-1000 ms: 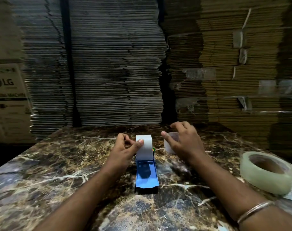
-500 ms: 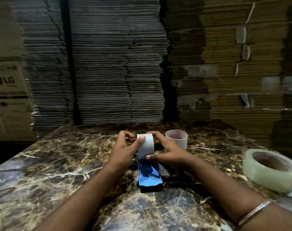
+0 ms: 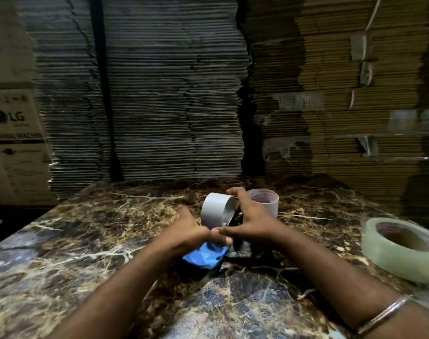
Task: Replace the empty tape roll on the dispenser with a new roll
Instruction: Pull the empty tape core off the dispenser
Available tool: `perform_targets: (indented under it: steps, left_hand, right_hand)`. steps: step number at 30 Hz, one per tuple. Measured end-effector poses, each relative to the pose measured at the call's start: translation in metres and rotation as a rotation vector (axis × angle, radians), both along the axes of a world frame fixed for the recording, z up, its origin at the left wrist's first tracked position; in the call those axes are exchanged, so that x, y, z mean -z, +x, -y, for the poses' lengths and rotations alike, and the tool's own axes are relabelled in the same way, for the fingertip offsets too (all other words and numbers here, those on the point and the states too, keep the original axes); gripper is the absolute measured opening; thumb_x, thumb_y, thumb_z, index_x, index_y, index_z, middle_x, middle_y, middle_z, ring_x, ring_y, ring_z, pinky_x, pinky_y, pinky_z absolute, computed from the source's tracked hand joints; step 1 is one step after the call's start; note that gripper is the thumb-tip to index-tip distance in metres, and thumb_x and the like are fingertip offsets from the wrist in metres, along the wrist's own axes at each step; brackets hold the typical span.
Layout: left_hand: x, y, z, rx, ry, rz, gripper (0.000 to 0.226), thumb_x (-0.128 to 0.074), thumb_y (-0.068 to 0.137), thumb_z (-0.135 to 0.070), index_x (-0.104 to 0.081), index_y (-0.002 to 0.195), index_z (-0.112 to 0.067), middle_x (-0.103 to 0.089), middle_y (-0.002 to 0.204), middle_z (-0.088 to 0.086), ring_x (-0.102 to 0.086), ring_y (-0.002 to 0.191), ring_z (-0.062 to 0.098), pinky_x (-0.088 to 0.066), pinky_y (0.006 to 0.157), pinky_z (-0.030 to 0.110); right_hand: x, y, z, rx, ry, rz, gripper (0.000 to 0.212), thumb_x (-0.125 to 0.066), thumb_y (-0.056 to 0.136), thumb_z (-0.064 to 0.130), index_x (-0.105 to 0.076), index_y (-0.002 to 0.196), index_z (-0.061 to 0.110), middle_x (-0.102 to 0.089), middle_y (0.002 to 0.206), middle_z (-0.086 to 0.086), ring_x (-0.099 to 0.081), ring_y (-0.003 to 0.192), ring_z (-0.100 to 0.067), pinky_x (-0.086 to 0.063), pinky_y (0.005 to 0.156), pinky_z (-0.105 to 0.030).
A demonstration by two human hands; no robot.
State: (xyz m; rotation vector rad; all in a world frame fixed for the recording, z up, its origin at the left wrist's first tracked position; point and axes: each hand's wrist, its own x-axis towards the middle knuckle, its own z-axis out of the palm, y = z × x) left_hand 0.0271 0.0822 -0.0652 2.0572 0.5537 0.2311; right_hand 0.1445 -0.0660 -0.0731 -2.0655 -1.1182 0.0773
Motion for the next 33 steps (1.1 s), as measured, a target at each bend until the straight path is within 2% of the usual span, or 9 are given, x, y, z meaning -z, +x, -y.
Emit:
perform_targets:
  steps: [4, 6, 9, 13, 16, 19, 21, 26, 33]
  left_hand:
    - [0.008, 0.0, 0.001, 0.085, 0.209, -0.079, 0.102, -0.091, 0.037, -0.037, -0.035, 0.12, -0.018, -0.057, 0.109, -0.002, -0.055, 0.095, 0.012, -0.047, 0.072, 0.028]
    - [0.01, 0.0, -0.001, 0.125, 0.241, -0.049, 0.101, -0.088, 0.032, -0.037, -0.04, 0.119, -0.022, -0.058, 0.109, -0.003, -0.055, 0.095, 0.011, -0.049, 0.074, 0.029]
    - [0.008, -0.001, -0.006, 0.159, 0.255, -0.034, 0.099, -0.086, 0.027, -0.037, -0.048, 0.118, -0.026, -0.061, 0.108, -0.006, -0.058, 0.097, 0.011, -0.052, 0.084, 0.033]
    - [0.0, -0.005, -0.017, 0.202, 0.29, -0.047, 0.078, -0.091, 0.038, -0.03, -0.061, 0.11, -0.027, -0.067, 0.104, -0.005, -0.062, 0.095, 0.013, -0.053, 0.085, 0.034]
    - [-0.003, -0.007, -0.025, 0.25, 0.307, -0.074, 0.073, -0.091, 0.051, -0.023, -0.06, 0.117, -0.023, -0.063, 0.107, -0.009, -0.06, 0.101, 0.014, -0.048, 0.085, 0.027]
    - [-0.002, -0.008, -0.034, 0.289, 0.295, -0.059, 0.078, -0.091, 0.046, -0.029, -0.061, 0.118, -0.026, -0.065, 0.117, -0.009, -0.062, 0.107, 0.016, -0.05, 0.095, 0.034]
    - [0.0, -0.009, -0.038, 0.292, 0.279, -0.036, 0.081, -0.089, 0.039, -0.036, -0.062, 0.116, -0.03, -0.066, 0.118, -0.01, -0.063, 0.108, 0.015, -0.05, 0.097, 0.039]
    - [0.005, -0.008, -0.042, 0.305, 0.234, 0.009, 0.077, -0.087, 0.041, -0.034, -0.061, 0.113, -0.033, -0.068, 0.114, -0.01, -0.061, 0.111, 0.01, -0.047, 0.101, 0.036]
    - [0.01, -0.008, -0.049, 0.297, 0.196, 0.062, 0.063, -0.088, 0.048, -0.022, -0.066, 0.107, -0.028, -0.071, 0.11, -0.008, -0.063, 0.108, 0.006, -0.05, 0.095, 0.029]
  right_hand:
    - [-0.001, 0.003, 0.004, -0.037, -0.066, -0.062, 0.107, -0.088, 0.063, 0.035, -0.02, 0.146, 0.031, -0.046, 0.132, 0.003, -0.053, 0.119, -0.017, -0.049, 0.101, -0.036]
    - [-0.003, 0.005, 0.007, -0.059, -0.096, -0.085, 0.105, -0.084, 0.067, 0.019, -0.018, 0.148, 0.032, -0.046, 0.137, -0.001, -0.053, 0.12, -0.017, -0.05, 0.101, -0.037]
    - [-0.004, 0.005, 0.01, -0.095, -0.111, -0.113, 0.097, -0.077, 0.067, 0.008, -0.025, 0.144, 0.035, -0.054, 0.13, -0.002, -0.059, 0.113, -0.016, -0.054, 0.095, -0.038]
    - [-0.007, 0.005, 0.012, -0.065, -0.116, -0.093, 0.093, -0.076, 0.067, 0.006, -0.029, 0.142, 0.033, -0.058, 0.124, -0.003, -0.062, 0.109, -0.02, -0.055, 0.092, -0.04]
    - [-0.009, 0.007, 0.015, -0.037, -0.128, -0.093, 0.09, -0.075, 0.069, 0.005, -0.031, 0.144, 0.028, -0.056, 0.126, -0.001, -0.063, 0.108, -0.024, -0.056, 0.09, -0.04]
    - [-0.008, 0.008, 0.015, -0.061, -0.112, -0.125, 0.085, -0.072, 0.07, 0.0, -0.035, 0.143, 0.023, -0.057, 0.125, 0.0, -0.065, 0.102, -0.026, -0.056, 0.08, -0.033]
    - [-0.008, 0.008, 0.014, -0.083, -0.115, -0.131, 0.078, -0.072, 0.069, -0.003, -0.041, 0.137, 0.02, -0.061, 0.121, -0.003, -0.065, 0.098, -0.018, -0.056, 0.075, -0.025]
    - [-0.005, 0.011, 0.014, -0.085, -0.121, -0.156, 0.075, -0.075, 0.057, 0.01, -0.048, 0.126, 0.021, -0.066, 0.115, -0.004, -0.066, 0.105, -0.02, -0.057, 0.088, -0.042]
    - [-0.008, 0.014, 0.019, -0.122, -0.117, -0.215, 0.082, -0.087, 0.059, 0.001, -0.046, 0.128, 0.016, -0.066, 0.118, 0.0, -0.065, 0.108, -0.008, -0.055, 0.092, -0.03]
